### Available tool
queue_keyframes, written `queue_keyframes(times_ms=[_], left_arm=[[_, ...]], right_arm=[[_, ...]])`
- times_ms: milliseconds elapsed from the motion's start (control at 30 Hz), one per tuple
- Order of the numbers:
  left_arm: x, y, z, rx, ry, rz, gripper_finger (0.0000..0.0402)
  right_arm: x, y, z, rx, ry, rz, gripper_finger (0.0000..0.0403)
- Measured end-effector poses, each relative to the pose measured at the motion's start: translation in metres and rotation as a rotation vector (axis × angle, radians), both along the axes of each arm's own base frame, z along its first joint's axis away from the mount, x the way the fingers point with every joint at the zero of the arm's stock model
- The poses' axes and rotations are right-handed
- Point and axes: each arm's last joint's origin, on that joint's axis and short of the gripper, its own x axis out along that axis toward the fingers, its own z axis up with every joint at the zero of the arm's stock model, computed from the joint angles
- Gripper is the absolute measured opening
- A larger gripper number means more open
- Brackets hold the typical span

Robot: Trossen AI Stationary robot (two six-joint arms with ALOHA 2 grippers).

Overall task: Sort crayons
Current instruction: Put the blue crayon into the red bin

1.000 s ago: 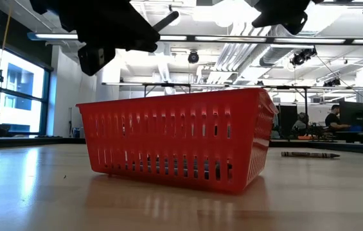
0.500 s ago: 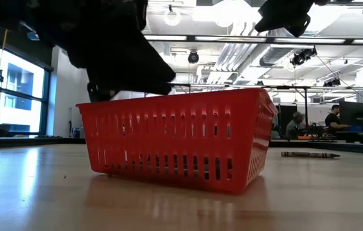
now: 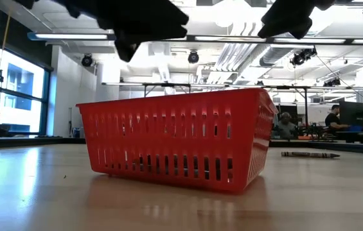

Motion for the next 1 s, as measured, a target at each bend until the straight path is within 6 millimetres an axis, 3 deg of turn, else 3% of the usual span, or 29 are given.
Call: queue_keyframes(times_ms=[100, 367, 567, 767, 867, 1000], left_arm=[[0.0, 0.022, 0.004, 0.056, 0.054, 0.062, 0.0076], [-0.002, 0.088, -0.011, 0.063, 0.361, 0.076, 0.0076], [0.001, 0.128, 0.004, 0.205, 0.552, 0.025, 0.0076], [0.004, 0.157, 0.024, 0.436, 0.596, -0.116, 0.0076], [0.006, 0.168, 0.027, 0.545, 0.569, -0.21, 0.0076], [0.007, 0.189, 0.022, 0.579, 0.581, -0.202, 0.0076]], right_arm=[[-0.001, 0.0, -0.001, -0.007, 0.015, 0.0, 0.0137], [-0.002, -0.003, -0.003, -0.04, 0.031, -0.026, 0.0137], [0.001, -0.014, -0.004, -0.051, 0.04, -0.078, 0.0137], [0.006, -0.032, -0.004, -0.094, 0.059, -0.121, 0.0137], [0.009, -0.043, -0.004, -0.119, 0.067, -0.143, 0.0137], [0.01, -0.058, -0.006, -0.147, 0.098, -0.182, 0.0137]])
